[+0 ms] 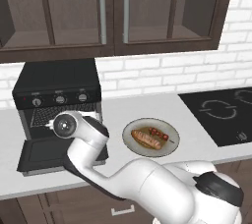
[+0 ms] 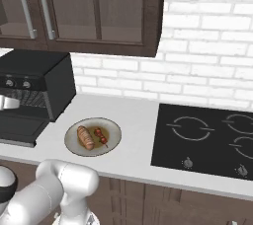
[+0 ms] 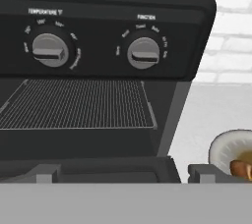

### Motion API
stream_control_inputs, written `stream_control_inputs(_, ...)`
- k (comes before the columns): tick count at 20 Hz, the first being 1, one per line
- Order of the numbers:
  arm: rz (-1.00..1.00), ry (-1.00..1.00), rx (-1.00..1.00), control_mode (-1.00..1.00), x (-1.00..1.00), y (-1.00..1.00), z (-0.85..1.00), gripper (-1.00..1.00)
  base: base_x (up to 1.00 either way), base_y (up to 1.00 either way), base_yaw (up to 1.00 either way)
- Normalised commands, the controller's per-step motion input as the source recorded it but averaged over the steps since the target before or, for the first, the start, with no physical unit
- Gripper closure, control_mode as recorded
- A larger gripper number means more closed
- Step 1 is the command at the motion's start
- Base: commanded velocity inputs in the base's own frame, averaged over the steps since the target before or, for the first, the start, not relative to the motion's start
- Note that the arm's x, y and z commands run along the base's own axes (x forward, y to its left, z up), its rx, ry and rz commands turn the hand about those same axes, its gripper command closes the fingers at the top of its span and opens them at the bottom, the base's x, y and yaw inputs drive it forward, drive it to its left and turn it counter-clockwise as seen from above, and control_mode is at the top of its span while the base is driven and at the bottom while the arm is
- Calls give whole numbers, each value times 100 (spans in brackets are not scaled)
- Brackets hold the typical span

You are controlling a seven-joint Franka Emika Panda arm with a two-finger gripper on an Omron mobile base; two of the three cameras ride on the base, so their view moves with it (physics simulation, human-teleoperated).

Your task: Pick up the kebab skewer and baguette bread, and place them inside the toaster oven. Close the toaster oven door and start by setting the timer.

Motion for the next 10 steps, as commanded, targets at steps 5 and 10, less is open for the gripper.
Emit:
stream_control_inputs(5, 0, 0, 0, -100, 0, 12, -16, -100, 0, 0, 0)
stream_control_inputs(10, 0, 0, 0, -100, 0, 2, -17, -100, 0, 0, 0)
